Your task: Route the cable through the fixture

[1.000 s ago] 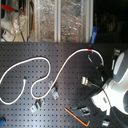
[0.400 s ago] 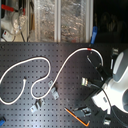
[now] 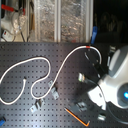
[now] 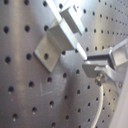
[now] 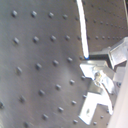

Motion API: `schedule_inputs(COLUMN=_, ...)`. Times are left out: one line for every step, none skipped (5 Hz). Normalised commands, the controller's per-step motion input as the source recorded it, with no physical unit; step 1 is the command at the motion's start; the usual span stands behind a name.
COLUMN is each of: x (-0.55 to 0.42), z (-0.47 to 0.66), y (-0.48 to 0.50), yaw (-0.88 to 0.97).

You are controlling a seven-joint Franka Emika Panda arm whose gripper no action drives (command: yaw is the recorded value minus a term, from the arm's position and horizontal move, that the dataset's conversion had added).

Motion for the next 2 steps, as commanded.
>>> schedule_inputs(x=-0.044, z=0.02, y=0.386, yaw=-0.07)
schedule_inputs(x=0.099, z=0.00, y=0.135, yaw=-0.15)
